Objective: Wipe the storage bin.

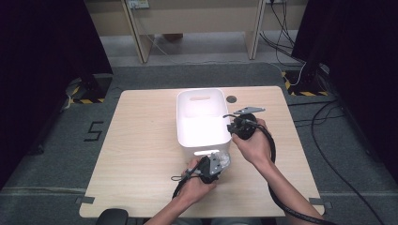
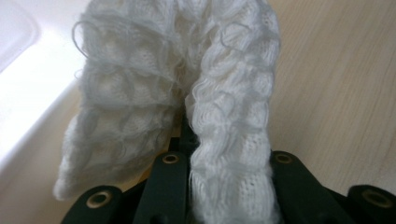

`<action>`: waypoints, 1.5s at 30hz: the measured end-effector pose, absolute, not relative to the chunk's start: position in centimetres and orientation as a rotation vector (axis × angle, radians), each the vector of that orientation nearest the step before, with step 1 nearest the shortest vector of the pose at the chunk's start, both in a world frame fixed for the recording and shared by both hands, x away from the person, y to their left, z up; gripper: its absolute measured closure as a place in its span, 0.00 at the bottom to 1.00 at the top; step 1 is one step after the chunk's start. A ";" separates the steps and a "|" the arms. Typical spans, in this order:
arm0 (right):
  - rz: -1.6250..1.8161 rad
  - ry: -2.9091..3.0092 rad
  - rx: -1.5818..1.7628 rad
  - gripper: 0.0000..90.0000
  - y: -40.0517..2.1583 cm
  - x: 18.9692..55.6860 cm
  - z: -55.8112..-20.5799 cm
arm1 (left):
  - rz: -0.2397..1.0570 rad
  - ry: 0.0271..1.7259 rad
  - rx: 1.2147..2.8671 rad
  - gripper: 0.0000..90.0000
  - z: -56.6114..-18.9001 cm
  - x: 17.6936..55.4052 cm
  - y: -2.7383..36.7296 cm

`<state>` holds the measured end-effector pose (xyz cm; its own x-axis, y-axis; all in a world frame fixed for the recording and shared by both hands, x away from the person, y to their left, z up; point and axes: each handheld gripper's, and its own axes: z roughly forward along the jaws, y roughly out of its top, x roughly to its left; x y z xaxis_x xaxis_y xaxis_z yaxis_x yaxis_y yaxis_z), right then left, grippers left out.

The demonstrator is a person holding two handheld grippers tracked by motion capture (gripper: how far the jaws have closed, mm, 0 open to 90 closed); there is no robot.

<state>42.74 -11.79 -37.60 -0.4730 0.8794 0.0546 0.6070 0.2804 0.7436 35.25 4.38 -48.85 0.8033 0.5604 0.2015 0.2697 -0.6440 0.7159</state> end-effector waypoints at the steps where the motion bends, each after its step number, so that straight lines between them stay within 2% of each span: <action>1: 1.022 2.188 1.344 0.89 -11.8 42.7 -37.6 | 0.540 0.611 2.277 0.84 -48.6 35.2 4.4; 21: 1.024 2.188 1.345 0.90 -11.8 42.7 -37.6 | 0.583 0.591 2.204 0.84 -45.4 35.3 4.1; 45: 1.028 2.187 1.351 0.90 -11.8 42.7 -37.6 | 0.608 0.583 2.172 0.84 -44.1 35.3 4.2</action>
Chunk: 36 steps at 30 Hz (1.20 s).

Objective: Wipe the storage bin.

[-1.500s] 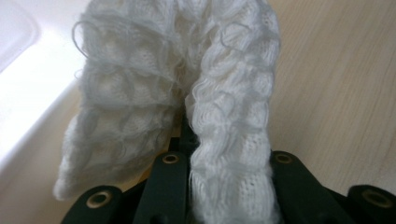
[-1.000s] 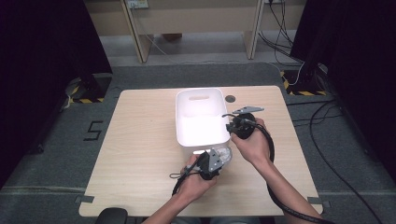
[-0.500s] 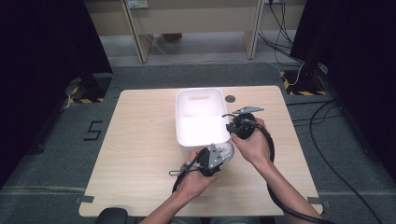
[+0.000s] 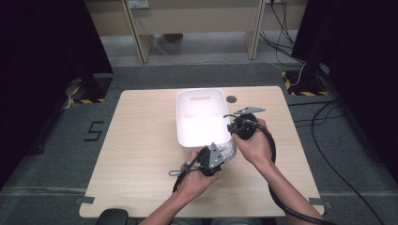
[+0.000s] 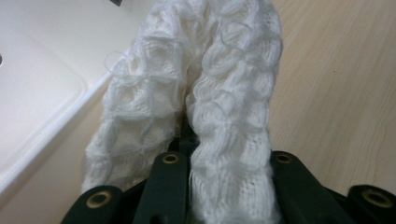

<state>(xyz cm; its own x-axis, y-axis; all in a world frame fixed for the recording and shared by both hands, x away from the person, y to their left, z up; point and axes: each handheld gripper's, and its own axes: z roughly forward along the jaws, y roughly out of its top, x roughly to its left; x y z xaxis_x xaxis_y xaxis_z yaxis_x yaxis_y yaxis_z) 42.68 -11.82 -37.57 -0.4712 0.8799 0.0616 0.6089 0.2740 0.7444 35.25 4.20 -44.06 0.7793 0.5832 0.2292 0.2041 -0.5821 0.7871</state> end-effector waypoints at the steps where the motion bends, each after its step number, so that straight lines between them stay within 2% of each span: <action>1: 1.028 2.187 1.351 0.90 -11.8 42.7 -37.6 | 0.609 0.582 2.172 0.84 -44.0 35.2 4.3; 18: 1.034 2.185 1.364 0.89 -11.9 42.7 -37.6 | 0.604 0.597 2.145 0.84 -42.8 34.0 6.6; 21: 1.040 2.185 1.378 0.86 -12.0 42.7 -37.6 | 0.603 0.603 2.145 0.84 -42.7 33.4 7.7; 29: 1.063 2.181 1.385 0.83 -12.0 42.6 -37.4 | 0.607 0.669 2.110 0.84 -42.2 31.4 12.0; 36: 1.063 2.195 1.416 0.88 -12.3 42.3 -37.4 | 0.666 0.799 2.066 0.84 -41.7 29.8 17.9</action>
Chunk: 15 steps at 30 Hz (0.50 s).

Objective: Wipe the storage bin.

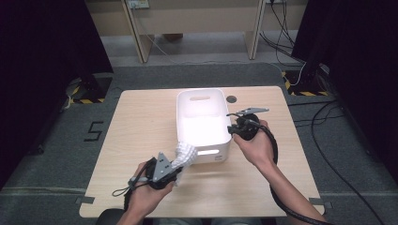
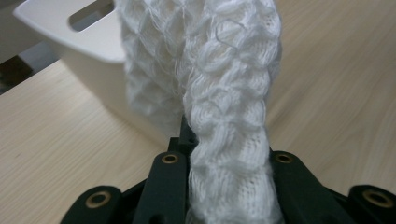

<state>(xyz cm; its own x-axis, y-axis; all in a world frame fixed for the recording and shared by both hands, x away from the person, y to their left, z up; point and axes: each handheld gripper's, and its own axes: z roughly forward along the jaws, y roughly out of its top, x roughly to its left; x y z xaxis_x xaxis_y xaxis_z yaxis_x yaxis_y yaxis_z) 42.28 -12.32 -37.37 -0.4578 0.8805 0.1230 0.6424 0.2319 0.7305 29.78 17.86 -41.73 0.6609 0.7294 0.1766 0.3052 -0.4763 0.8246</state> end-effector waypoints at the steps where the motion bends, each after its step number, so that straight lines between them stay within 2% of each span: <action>1: 1.060 2.199 1.415 0.89 -12.4 42.2 -37.4 | 0.666 0.799 2.066 0.84 -41.7 29.8 17.9; 3: 1.058 2.203 1.420 0.90 -12.4 42.0 -37.4 | 0.675 0.874 2.040 0.84 -42.1 29.7 20.1; 8: 1.044 2.203 1.413 0.90 -12.2 41.6 -37.2 | 0.700 0.978 2.010 0.84 -42.9 30.3 22.6; 15: 1.055 2.216 1.404 0.89 -11.7 41.1 -37.3 | 0.731 1.048 1.996 0.84 -43.4 31.2 24.0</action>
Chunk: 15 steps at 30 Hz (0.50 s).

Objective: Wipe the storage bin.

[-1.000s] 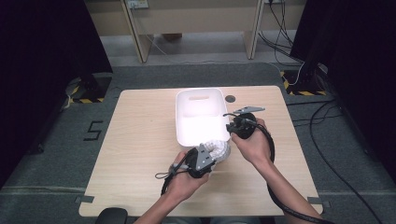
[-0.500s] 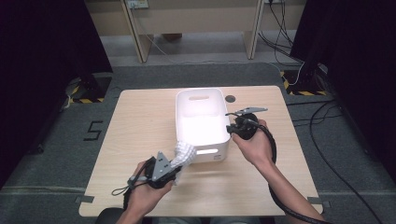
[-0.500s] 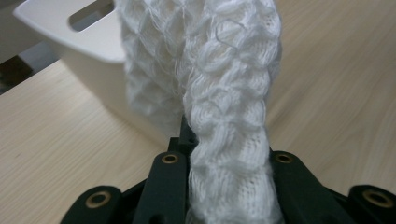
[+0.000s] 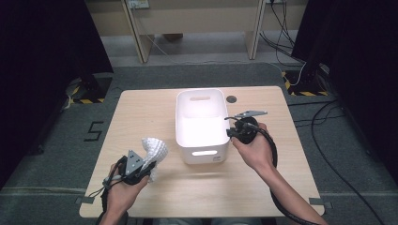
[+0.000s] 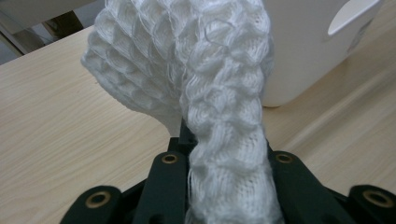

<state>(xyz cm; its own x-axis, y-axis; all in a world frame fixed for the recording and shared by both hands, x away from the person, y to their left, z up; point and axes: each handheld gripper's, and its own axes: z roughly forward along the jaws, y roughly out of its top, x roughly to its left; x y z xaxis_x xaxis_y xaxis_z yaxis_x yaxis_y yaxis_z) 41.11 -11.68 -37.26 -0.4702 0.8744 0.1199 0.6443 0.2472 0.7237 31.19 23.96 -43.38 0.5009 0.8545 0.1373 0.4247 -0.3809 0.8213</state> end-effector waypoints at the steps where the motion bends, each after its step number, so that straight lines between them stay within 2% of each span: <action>1: 1.055 2.216 1.404 0.89 -11.7 41.1 -37.3 | 0.731 1.048 1.996 0.84 -43.4 31.2 24.0; 15: 1.154 2.288 1.388 0.84 -10.4 40.5 -37.4 | 0.729 1.108 1.994 0.83 -44.5 32.5 25.1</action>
